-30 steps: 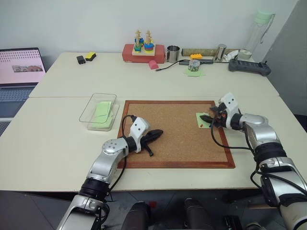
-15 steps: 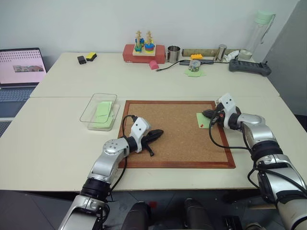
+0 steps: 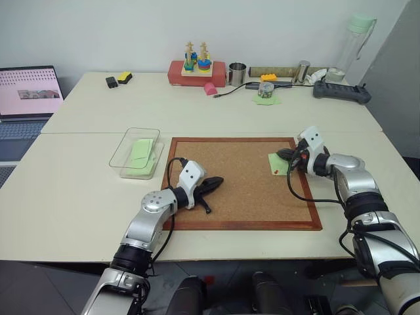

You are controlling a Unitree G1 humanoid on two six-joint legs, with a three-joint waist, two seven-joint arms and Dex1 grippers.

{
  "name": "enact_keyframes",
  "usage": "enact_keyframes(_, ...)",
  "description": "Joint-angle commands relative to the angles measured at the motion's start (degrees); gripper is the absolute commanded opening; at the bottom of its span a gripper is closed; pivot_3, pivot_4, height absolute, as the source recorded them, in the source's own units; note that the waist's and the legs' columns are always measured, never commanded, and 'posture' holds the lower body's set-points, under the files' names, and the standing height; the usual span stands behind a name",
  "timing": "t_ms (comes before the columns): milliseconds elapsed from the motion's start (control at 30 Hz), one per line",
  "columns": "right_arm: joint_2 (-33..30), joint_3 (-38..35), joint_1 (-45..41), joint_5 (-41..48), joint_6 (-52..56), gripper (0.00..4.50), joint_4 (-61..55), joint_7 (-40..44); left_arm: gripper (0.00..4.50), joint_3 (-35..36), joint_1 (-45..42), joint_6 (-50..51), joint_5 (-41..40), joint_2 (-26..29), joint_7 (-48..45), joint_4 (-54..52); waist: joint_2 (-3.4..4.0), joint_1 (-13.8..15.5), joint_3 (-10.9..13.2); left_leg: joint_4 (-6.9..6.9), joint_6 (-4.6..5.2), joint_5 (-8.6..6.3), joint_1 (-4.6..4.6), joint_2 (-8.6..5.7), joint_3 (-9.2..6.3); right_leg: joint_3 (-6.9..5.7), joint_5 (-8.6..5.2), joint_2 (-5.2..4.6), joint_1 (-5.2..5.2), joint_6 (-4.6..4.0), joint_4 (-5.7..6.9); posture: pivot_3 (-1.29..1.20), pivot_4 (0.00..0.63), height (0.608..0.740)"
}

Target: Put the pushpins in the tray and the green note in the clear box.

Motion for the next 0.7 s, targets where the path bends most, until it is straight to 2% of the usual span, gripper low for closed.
enact_keyframes(33, -1.2, -2.3, -0.4, 2.2, 1.9, 0.02, -5.0, 1.0, 0.00, -1.3, 0.8, 1.1, 1.6, -0.6, 1.0, 1.2, 0.01, 0.0, 0.0, 0.00, 0.00, 0.00, 0.02, 0.00, 0.00, 0.00, 0.00, 0.00, 0.02, 0.00, 0.00, 0.00, 0.150, 0.740)
enact_keyframes(500, -2.6, -5.4, 0.5, 5.9, 11.4, 0.02, -10.9, 1.1, 0.00, -2.4, 1.3, 1.9, 2.4, -0.9, 0.8, 0.8, 0.11, 0.0, -0.1, 0.00, 0.02, 0.01, 0.04, 0.00, 0.01, 0.01, 0.00, -0.01, 0.04, 0.02, -0.01, 0.00, 0.150, 0.740)
enact_keyframes(700, -5.8, -7.0, 0.6, 4.1, 12.7, 0.02, -10.5, -3.8, 0.00, -2.4, 1.5, 2.0, 2.4, -1.1, 0.8, 0.4, 0.13, 0.1, -0.1, 0.00, 0.02, 0.01, 0.02, 0.00, 0.01, 0.01, 0.00, -0.02, 0.04, 0.02, -0.02, 0.00, 0.150, 0.740)
